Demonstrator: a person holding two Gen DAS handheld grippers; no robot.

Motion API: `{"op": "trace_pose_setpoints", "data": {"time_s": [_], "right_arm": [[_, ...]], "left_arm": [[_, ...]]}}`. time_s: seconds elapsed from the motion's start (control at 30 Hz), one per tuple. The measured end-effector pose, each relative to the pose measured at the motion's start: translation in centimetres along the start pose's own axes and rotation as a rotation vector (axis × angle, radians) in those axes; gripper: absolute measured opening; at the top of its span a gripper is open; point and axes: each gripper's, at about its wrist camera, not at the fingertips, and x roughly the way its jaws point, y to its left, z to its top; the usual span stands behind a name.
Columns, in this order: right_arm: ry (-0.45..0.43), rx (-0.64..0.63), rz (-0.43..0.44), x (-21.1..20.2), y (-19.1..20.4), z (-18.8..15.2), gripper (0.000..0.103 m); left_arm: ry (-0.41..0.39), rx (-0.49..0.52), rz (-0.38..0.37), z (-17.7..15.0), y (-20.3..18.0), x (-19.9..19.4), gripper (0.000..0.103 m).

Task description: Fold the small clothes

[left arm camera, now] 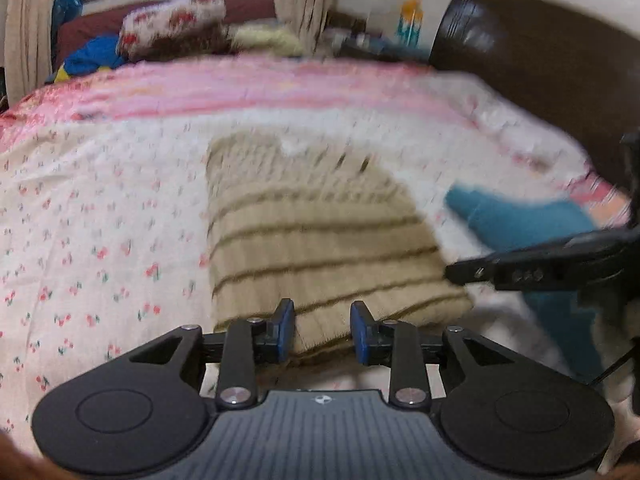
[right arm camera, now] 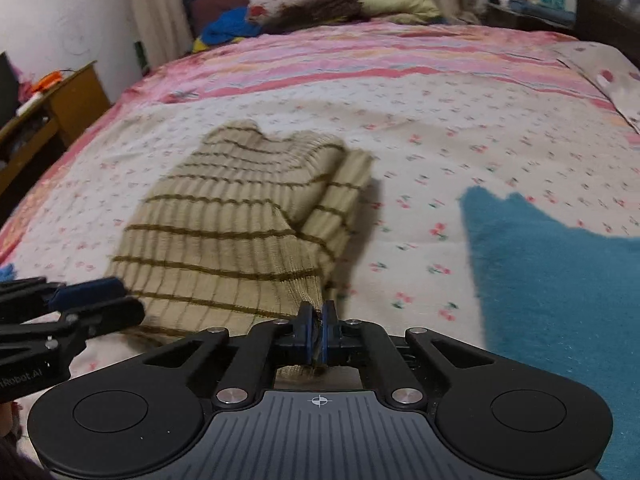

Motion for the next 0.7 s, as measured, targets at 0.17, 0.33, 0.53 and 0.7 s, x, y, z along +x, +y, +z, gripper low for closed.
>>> {"op": "trace_pose_setpoints", "data": {"time_s": [0.17,0.33,0.53,0.7], "right_arm": [[0.004,-0.026,-0.019,0.5,0.8,-0.5,0.012],[-0.039,0.036,0.025,-2.1,-0.2,0.0,0.016],[-0.149,0.050,0.062,-3.3,0.8,1.4,0.018],[-0.162,-0.028,0.085,-1.6,3.1,2.4,0.018]], "left_arm": [[0.030,0.019,0.008,-0.7,0.0,0.3,0.036],[0.014,0.023,-0.001,-0.3,0.0,-0.6,0.036],[-0.027,0.012,-0.006,0.7,-0.1,-1.8,0.036],[-0.066,-0.011,-0.002,1.6,0.2,-1.9,0.036]]}}
